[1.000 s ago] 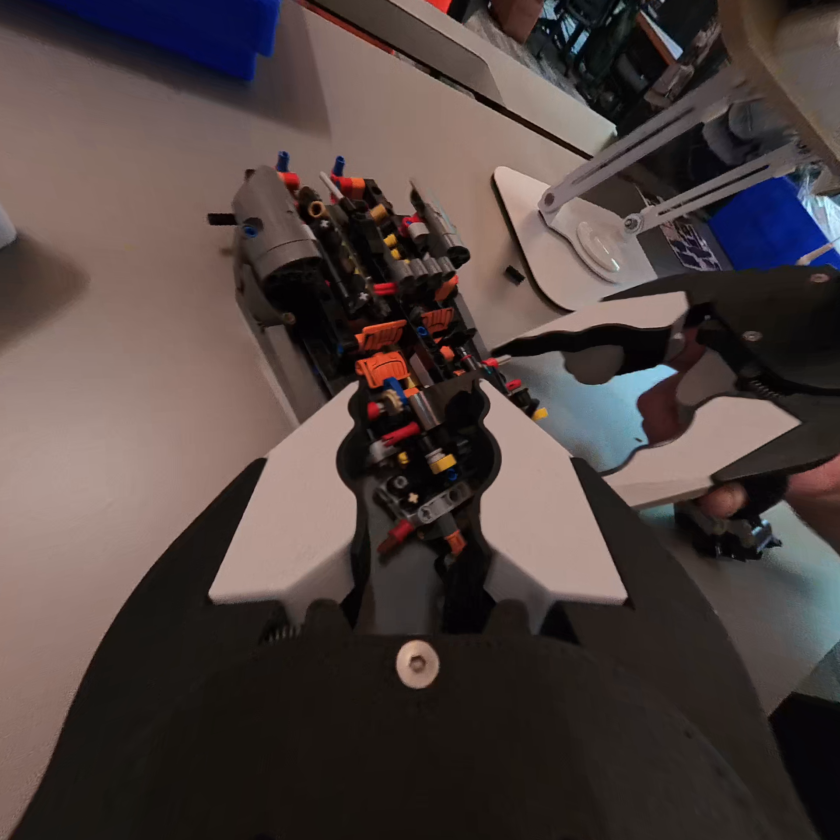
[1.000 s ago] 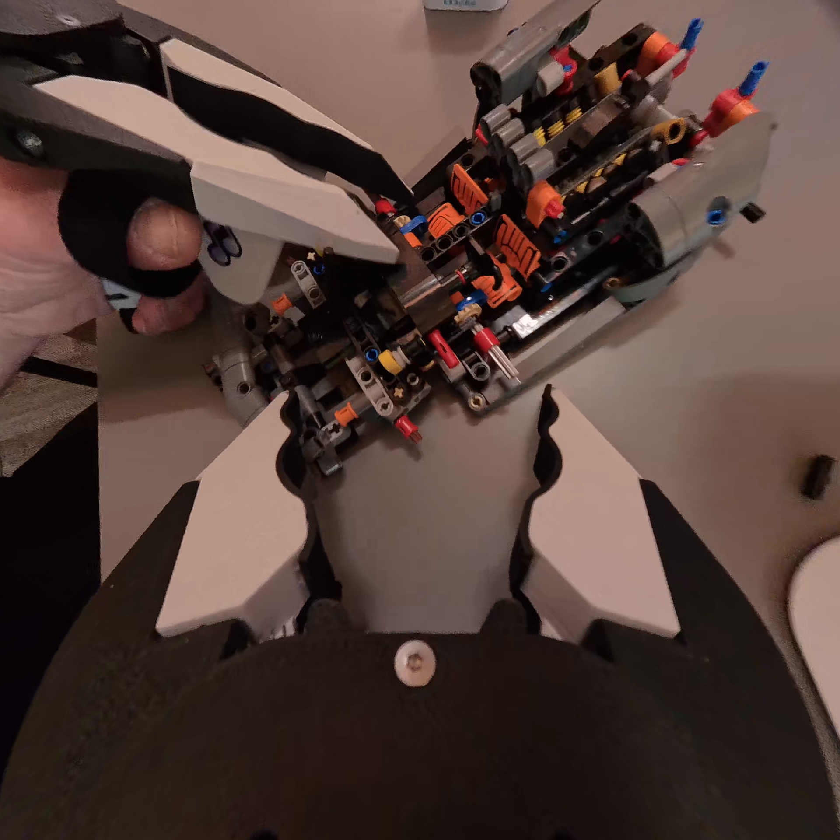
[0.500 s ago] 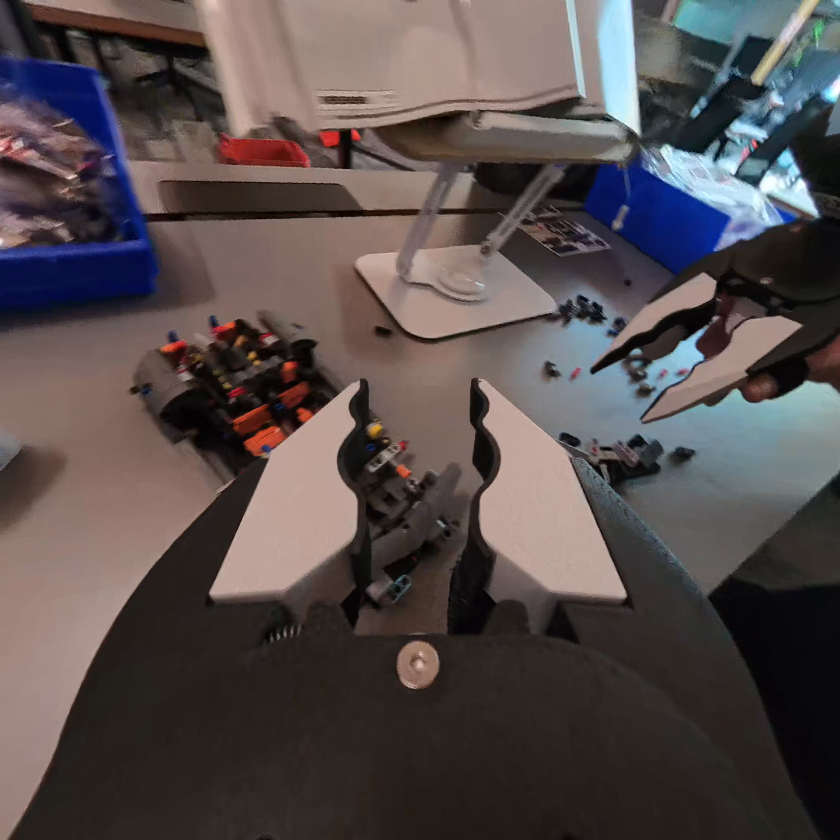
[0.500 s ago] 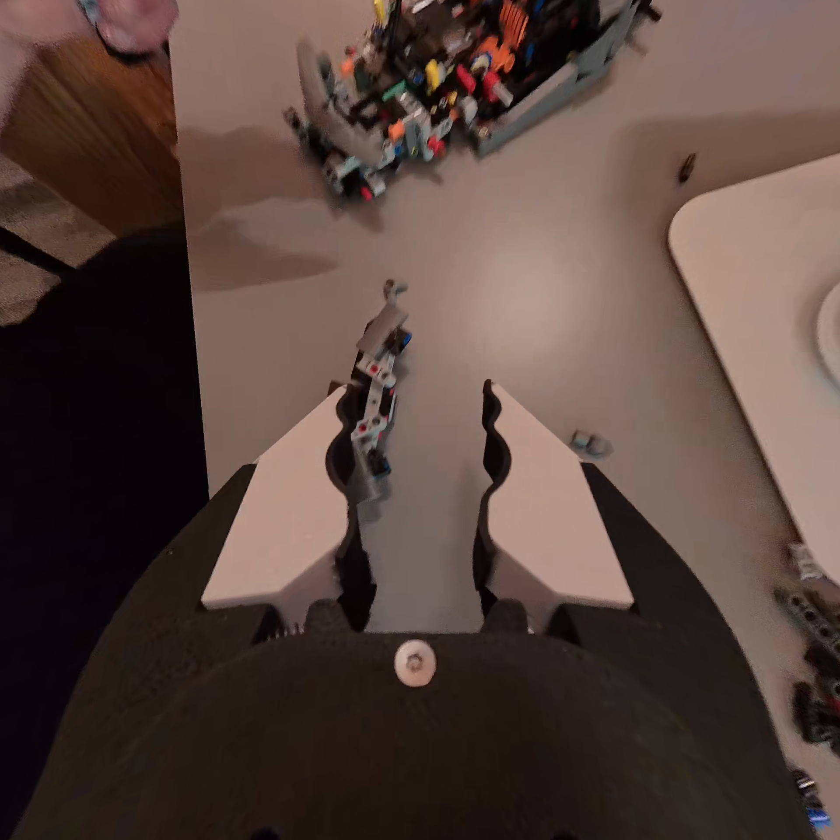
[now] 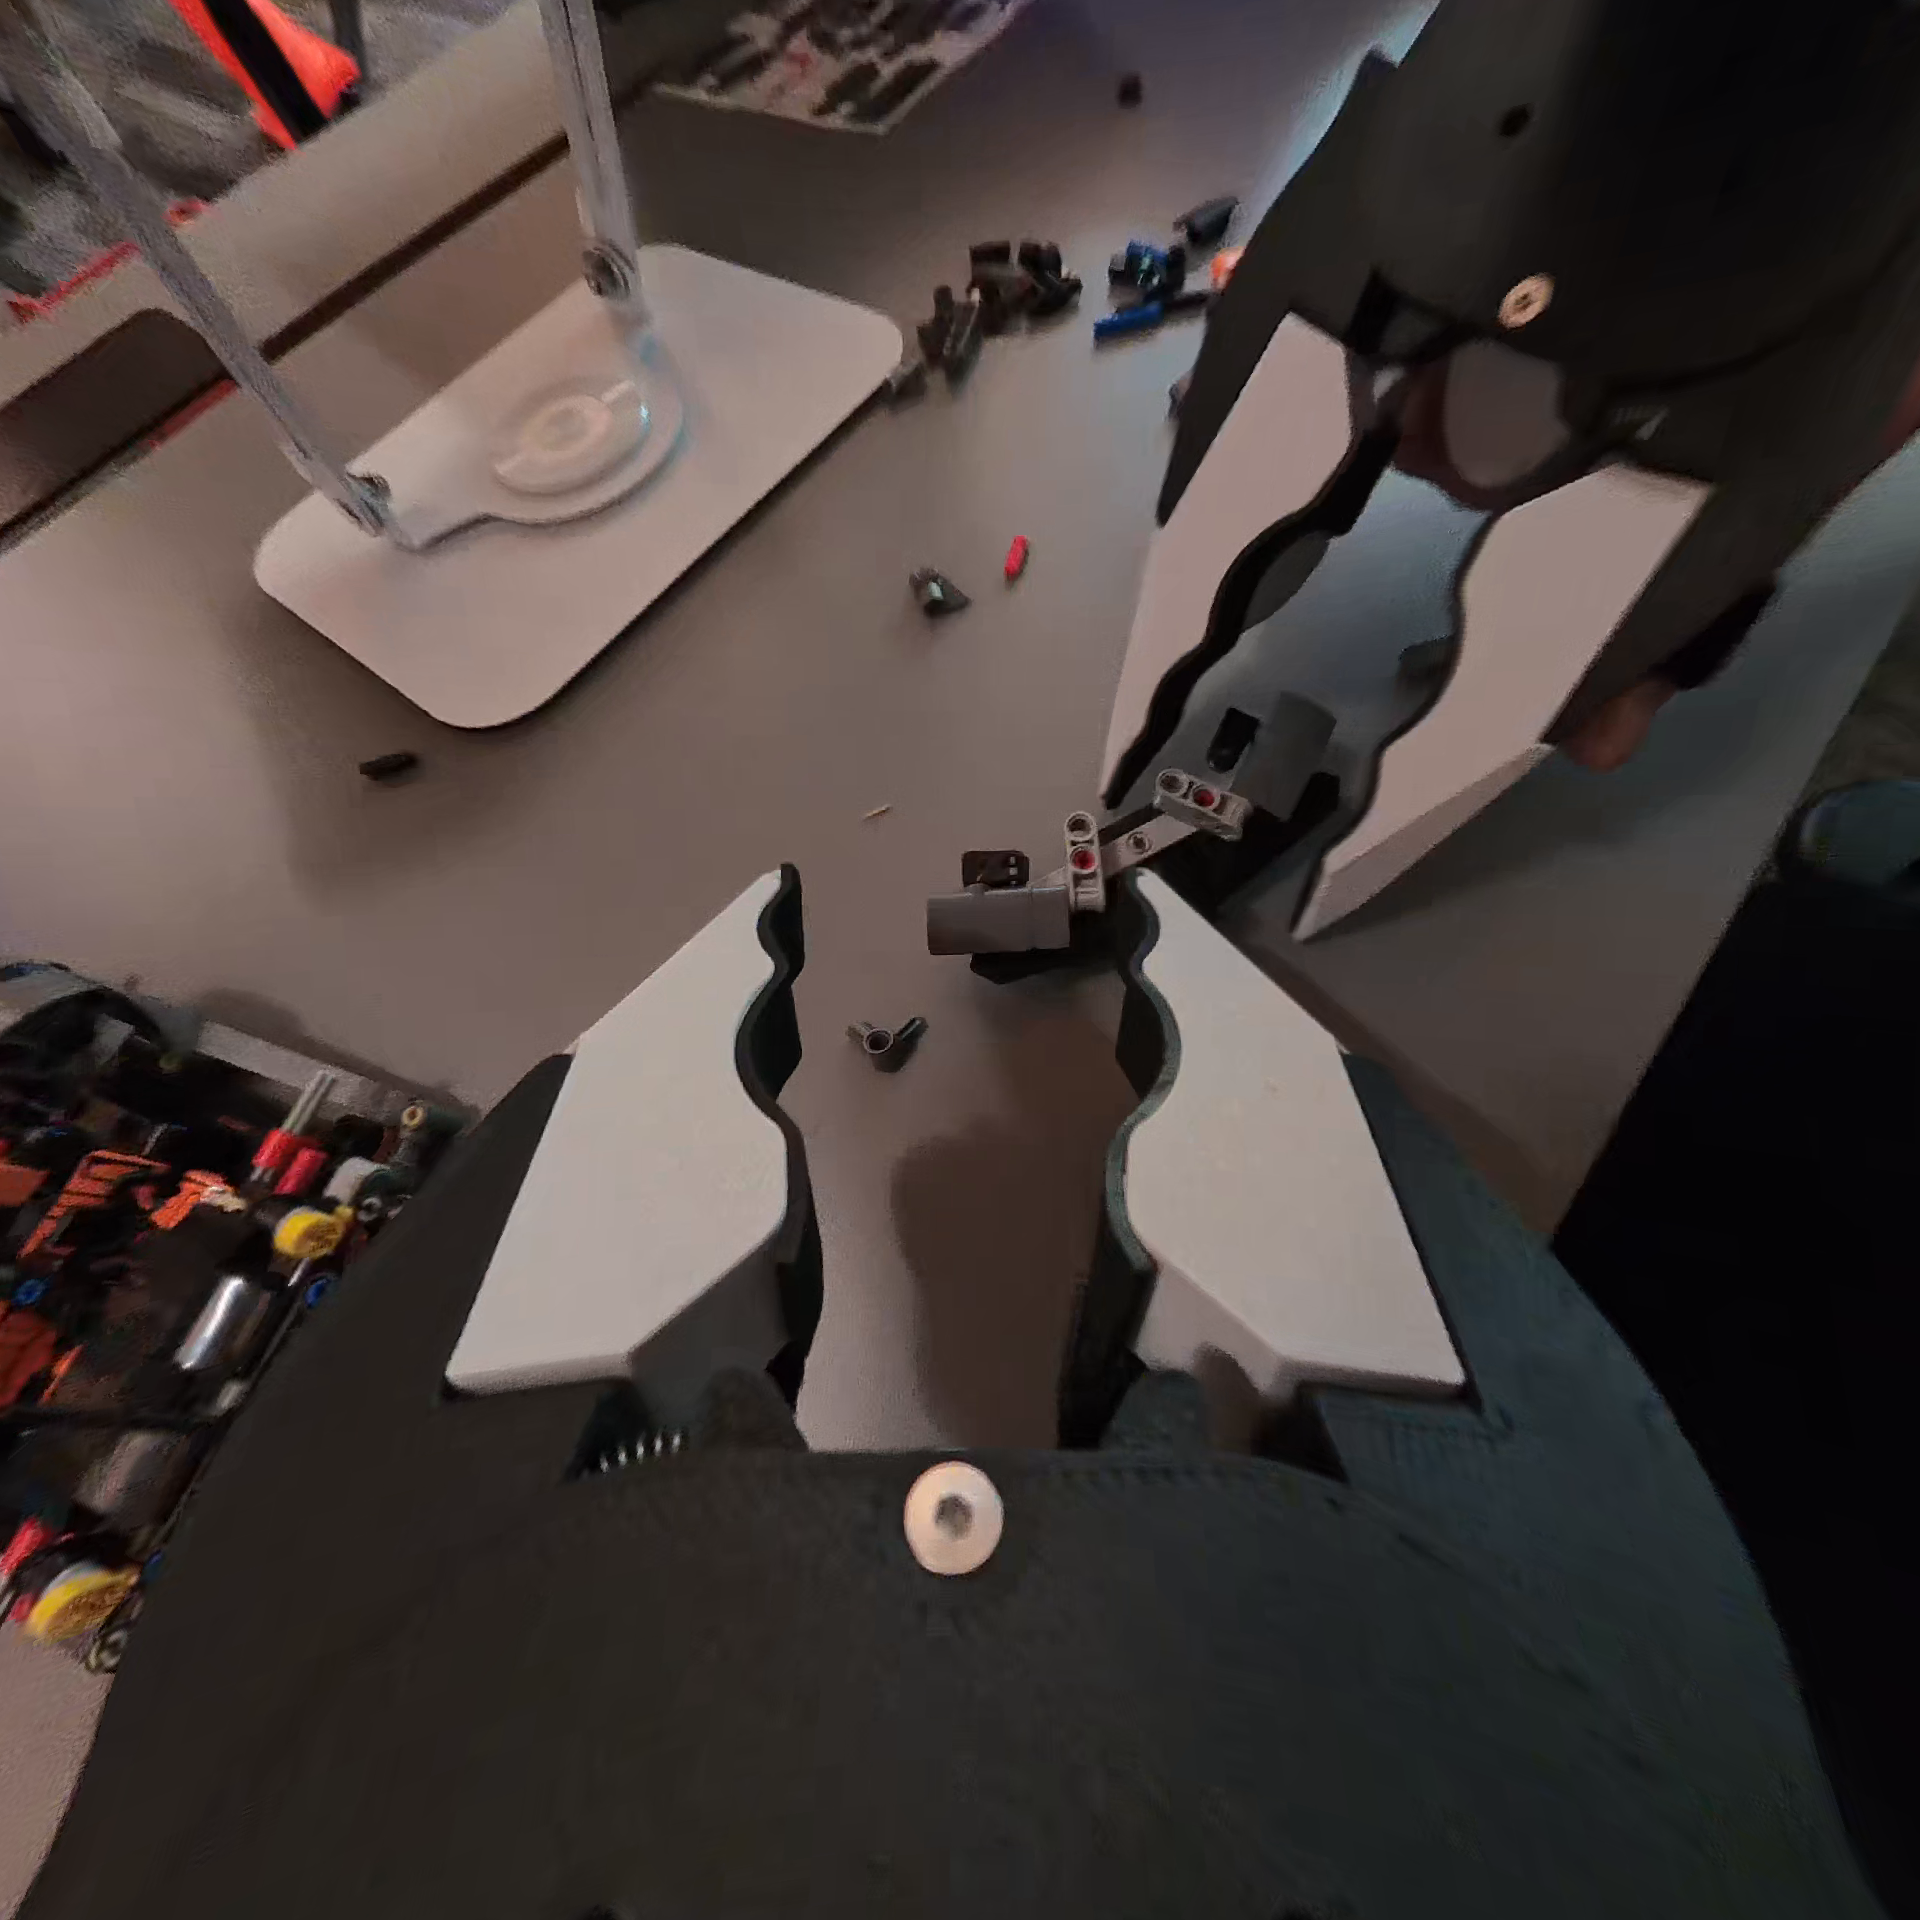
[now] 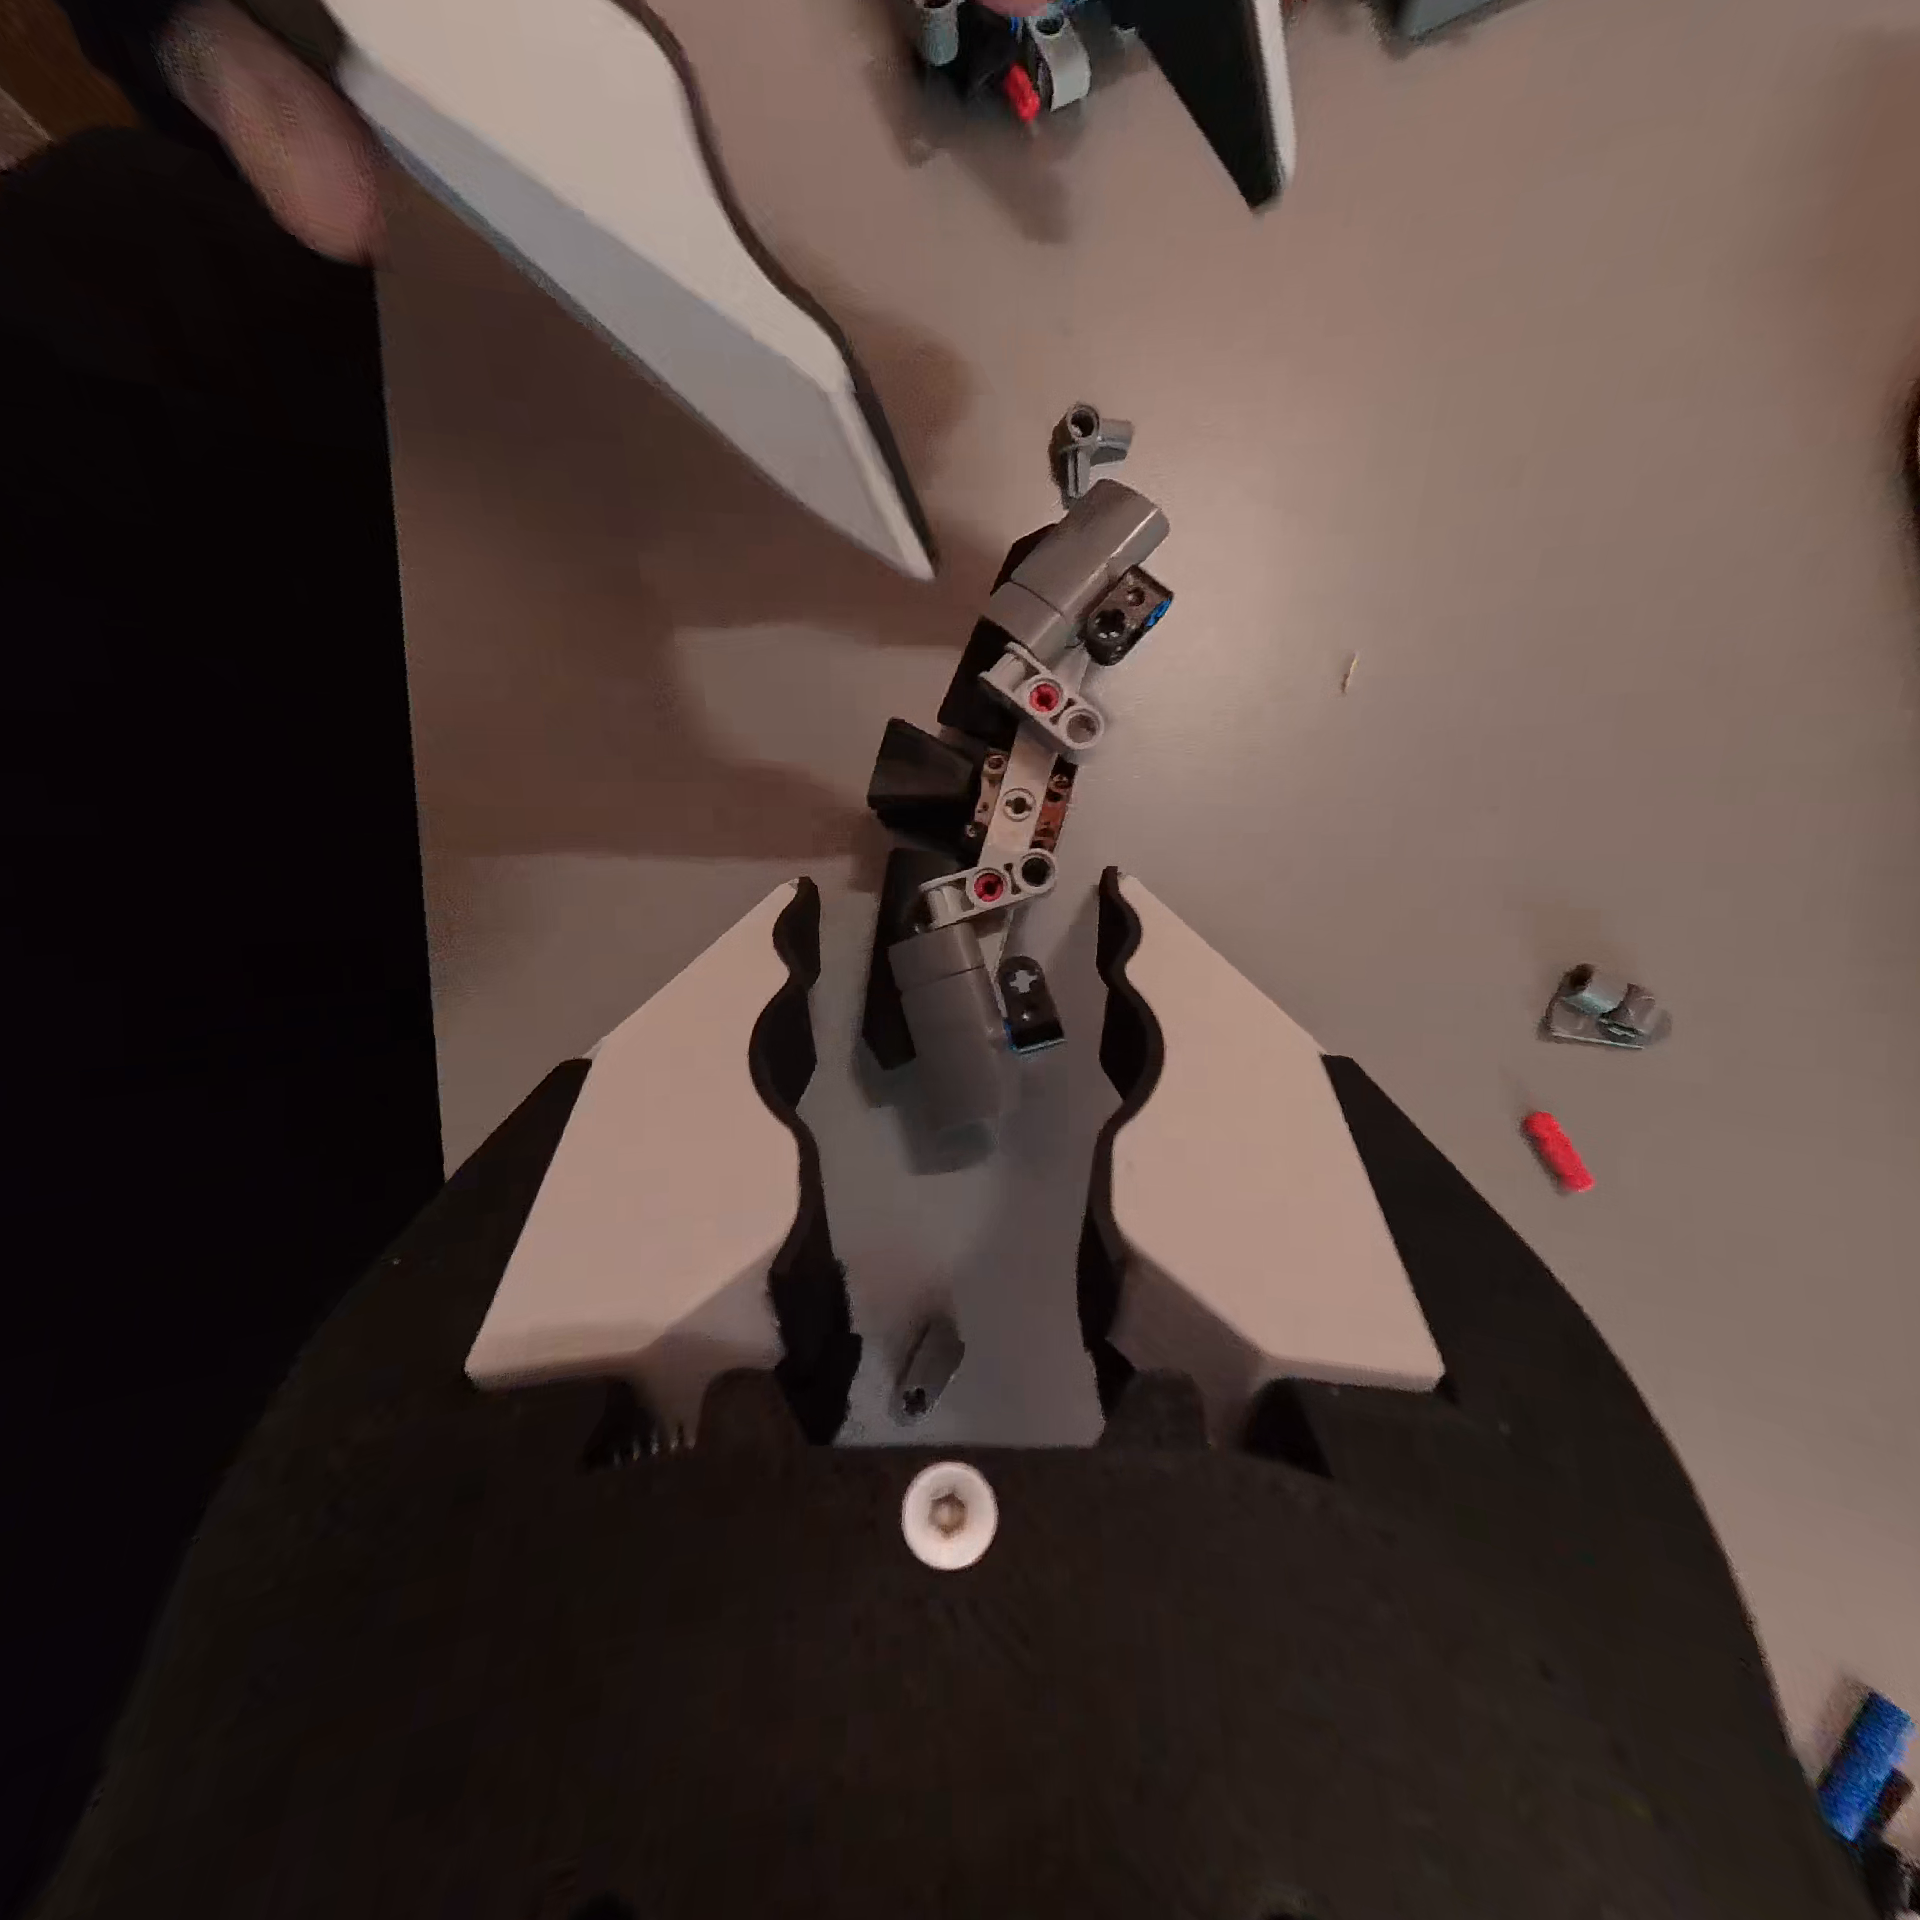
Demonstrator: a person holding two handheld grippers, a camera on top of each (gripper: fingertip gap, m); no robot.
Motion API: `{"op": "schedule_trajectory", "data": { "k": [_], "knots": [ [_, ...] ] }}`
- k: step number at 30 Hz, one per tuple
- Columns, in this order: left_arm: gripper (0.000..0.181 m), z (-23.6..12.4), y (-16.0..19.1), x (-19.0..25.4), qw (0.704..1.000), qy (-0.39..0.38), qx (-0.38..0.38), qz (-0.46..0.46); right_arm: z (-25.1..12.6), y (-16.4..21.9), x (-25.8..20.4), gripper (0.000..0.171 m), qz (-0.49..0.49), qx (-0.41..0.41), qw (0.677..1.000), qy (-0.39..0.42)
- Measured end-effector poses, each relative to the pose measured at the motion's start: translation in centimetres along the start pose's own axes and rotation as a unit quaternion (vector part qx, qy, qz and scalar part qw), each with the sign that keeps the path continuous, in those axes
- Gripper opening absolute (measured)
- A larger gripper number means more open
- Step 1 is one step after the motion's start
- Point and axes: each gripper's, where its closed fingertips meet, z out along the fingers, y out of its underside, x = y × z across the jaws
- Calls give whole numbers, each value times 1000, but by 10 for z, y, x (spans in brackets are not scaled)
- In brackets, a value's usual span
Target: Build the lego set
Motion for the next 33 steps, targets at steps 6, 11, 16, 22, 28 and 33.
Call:
{"op": "schedule_trajectory", "data": {
  "k": [6,11,16,22,28,33],
  "knots": [
    [61,23,10,10,999,36,-17,-24,0,-1,0,53,8,17,1000,11],
    [62,9,7,2,998,16,13,-53,-51,2,18,57,50,80,995,25],
    [61,-4,1,5,996,13,39,-79,-122,80,101,22,165,70,974,137],
    [59,2,-4,9,997,18,36,-67,-132,139,136,16,153,18,973,172],
    [57,0,-11,7,998,6,42,-55,-115,135,143,14,136,5,979,155],
    [56,-2,-11,4,997,2,44,-59,-106,142,152,11,152,-13,974,165]
  ]
}}
